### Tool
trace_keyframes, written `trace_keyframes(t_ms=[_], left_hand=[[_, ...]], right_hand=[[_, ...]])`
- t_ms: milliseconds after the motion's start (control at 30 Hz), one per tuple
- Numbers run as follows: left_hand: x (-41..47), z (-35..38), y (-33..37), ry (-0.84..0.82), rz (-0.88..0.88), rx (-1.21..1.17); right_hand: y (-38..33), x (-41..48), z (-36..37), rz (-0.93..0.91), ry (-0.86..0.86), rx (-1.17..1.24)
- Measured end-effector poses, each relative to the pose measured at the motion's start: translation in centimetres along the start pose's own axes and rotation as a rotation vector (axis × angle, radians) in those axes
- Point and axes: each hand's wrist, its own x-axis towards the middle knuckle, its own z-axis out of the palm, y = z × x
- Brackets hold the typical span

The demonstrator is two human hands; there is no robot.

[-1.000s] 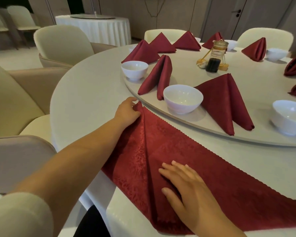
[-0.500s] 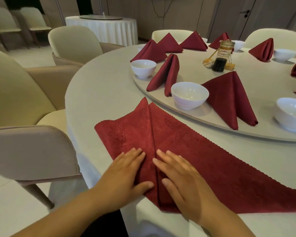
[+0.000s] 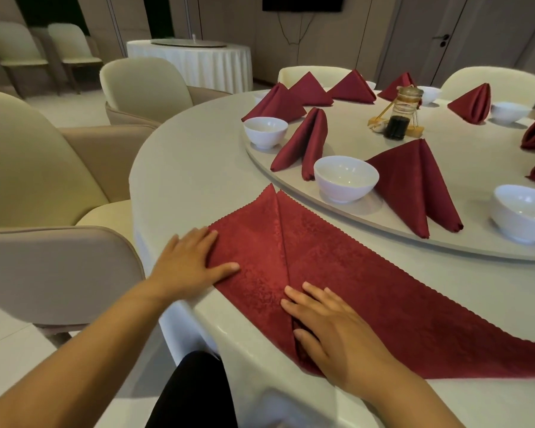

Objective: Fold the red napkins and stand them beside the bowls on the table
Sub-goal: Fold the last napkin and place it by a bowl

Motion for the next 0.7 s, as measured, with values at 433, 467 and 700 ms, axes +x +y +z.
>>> trace_keyframes(t_ms=[433,467,700], left_hand=[[-5.6,4.1,6.0,0.489,0.349,-0.167],[-6.0,4.4,6.2,0.492,0.343,-0.157],[-7.6,4.8,6.6,0.583,0.408,-0.189]], right_hand=[[-0.3,0.2,-0.6,0.028,-0.085,0.039],[-0.3,0.2,-0.6,0.026,-0.071,0.03],[-0.1,-0.2,-1.3,-0.003,0.033,0.191]])
